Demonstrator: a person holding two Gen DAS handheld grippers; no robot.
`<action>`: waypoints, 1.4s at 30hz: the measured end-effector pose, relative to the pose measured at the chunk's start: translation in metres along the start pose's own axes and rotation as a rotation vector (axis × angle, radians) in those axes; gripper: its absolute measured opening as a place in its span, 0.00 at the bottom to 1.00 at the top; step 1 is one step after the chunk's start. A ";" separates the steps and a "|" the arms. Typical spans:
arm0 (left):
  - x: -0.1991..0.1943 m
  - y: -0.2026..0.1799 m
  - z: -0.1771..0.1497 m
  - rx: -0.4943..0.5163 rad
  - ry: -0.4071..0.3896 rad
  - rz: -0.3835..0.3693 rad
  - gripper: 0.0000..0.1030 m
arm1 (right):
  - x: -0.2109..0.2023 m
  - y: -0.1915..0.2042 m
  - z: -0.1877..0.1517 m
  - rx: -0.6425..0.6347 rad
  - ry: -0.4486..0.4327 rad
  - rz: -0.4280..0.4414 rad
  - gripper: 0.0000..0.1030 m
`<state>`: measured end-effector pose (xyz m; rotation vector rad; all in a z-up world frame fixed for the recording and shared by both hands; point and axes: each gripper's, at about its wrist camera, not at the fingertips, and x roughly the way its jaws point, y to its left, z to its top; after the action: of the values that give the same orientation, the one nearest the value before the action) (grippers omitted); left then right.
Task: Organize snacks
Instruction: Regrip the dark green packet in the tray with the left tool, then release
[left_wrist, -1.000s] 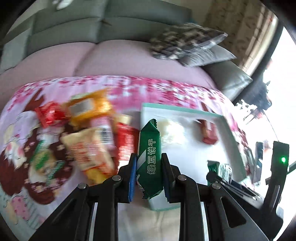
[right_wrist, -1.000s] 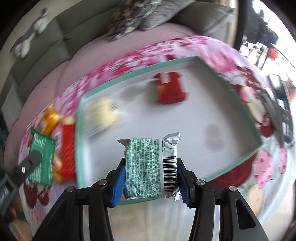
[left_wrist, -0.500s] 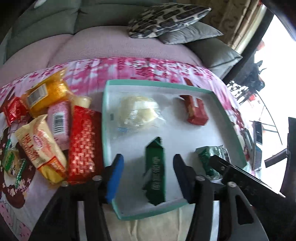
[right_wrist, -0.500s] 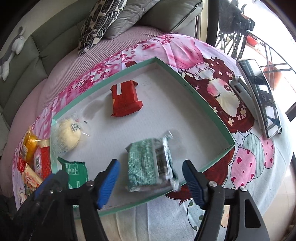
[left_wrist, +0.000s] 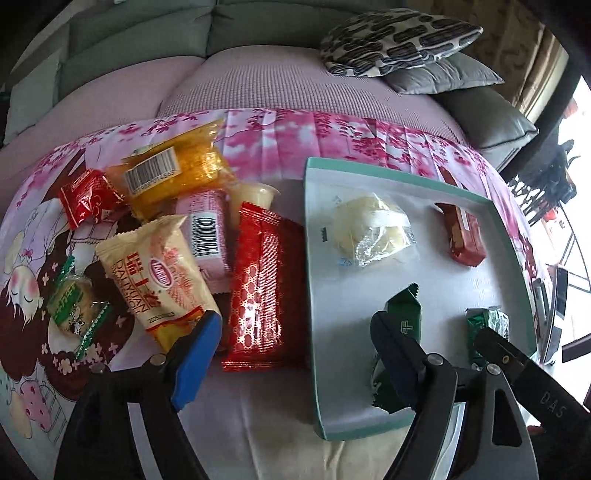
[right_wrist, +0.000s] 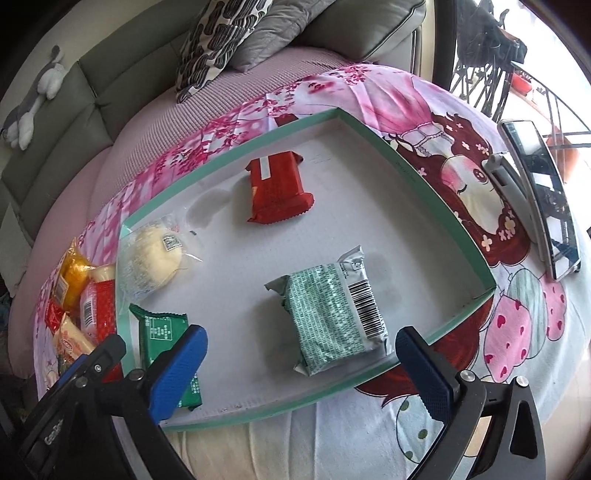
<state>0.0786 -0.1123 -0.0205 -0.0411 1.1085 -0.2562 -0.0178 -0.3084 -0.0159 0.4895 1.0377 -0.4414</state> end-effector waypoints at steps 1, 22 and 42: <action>-0.001 0.001 0.000 -0.003 -0.002 -0.004 0.81 | 0.000 0.000 0.000 -0.001 0.000 -0.002 1.00; 0.008 -0.026 -0.011 0.104 0.070 -0.086 0.82 | -0.002 -0.005 0.001 0.036 -0.010 0.013 1.00; 0.016 -0.006 -0.009 0.056 0.079 0.063 0.89 | -0.001 -0.003 0.001 0.029 -0.003 0.016 1.00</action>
<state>0.0766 -0.1207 -0.0379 0.0544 1.1787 -0.2344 -0.0192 -0.3108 -0.0152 0.5226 1.0253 -0.4429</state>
